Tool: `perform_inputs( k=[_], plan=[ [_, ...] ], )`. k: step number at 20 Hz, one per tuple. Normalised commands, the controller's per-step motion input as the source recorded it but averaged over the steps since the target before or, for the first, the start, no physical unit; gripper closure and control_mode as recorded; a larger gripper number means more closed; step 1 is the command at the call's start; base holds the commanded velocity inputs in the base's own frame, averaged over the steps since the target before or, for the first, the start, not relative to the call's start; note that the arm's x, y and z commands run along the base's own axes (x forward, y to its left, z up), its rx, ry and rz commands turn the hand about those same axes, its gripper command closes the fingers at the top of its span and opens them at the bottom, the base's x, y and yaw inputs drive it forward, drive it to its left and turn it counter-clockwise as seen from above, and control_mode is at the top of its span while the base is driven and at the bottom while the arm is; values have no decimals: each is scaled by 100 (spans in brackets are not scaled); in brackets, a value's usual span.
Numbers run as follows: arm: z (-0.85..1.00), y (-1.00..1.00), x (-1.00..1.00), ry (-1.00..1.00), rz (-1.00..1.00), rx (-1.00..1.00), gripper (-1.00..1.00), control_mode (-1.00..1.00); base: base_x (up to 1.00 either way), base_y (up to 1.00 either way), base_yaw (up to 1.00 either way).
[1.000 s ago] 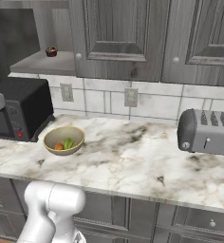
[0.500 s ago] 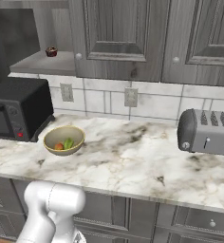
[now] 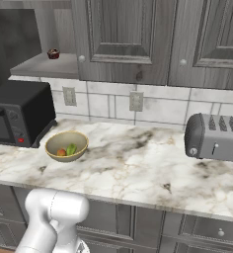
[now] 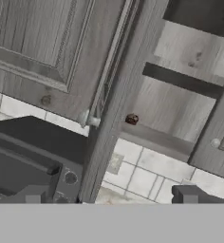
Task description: Open the cabinet. Pick the apple and mango from the cabinet and place them into the bowl. Then close the cabinet.
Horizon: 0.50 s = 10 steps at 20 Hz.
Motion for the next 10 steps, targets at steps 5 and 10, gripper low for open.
perform_inputs(
  k=[5,10],
  plan=[
    [-8,51,14,-5,-5,-23,-100,-100,0,0,0],
    [-9,45,16,0,-9,-24,-100,-100,0,0,0]
  ],
)
